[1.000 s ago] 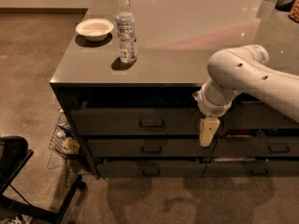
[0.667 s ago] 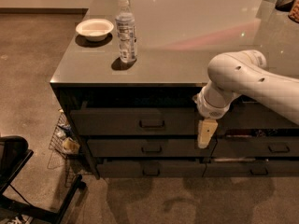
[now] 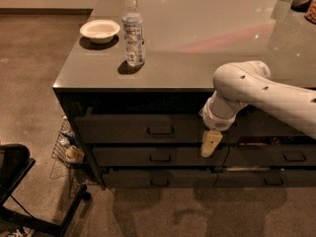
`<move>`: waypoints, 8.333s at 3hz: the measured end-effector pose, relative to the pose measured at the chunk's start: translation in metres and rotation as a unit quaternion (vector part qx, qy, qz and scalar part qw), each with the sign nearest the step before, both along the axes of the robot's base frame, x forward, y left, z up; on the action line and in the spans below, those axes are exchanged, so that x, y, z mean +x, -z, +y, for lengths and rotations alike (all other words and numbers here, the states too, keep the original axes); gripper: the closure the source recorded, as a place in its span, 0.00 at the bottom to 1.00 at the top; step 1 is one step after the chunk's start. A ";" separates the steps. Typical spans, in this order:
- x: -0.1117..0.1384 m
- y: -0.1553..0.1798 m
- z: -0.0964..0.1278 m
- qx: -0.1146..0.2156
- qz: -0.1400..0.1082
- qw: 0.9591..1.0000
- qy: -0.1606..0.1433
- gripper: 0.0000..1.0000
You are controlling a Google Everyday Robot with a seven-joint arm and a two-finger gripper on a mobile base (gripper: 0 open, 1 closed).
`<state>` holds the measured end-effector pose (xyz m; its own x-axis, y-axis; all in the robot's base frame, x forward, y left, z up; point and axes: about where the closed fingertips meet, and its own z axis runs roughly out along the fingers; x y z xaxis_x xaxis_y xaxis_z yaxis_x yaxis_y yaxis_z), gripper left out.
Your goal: Open top drawer
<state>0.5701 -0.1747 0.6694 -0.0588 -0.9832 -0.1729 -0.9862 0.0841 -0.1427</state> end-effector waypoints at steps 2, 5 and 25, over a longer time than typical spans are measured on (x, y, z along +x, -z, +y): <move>-0.033 0.015 -0.007 -0.002 0.036 0.999 0.040 0.64; -0.033 0.006 -0.007 -0.002 0.036 0.999 0.041 1.00; -0.165 -0.017 -0.021 -0.043 0.132 0.988 0.065 0.51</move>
Offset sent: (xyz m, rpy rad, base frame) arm -0.0797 -0.0243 -0.0208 -0.0118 0.1379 -0.1805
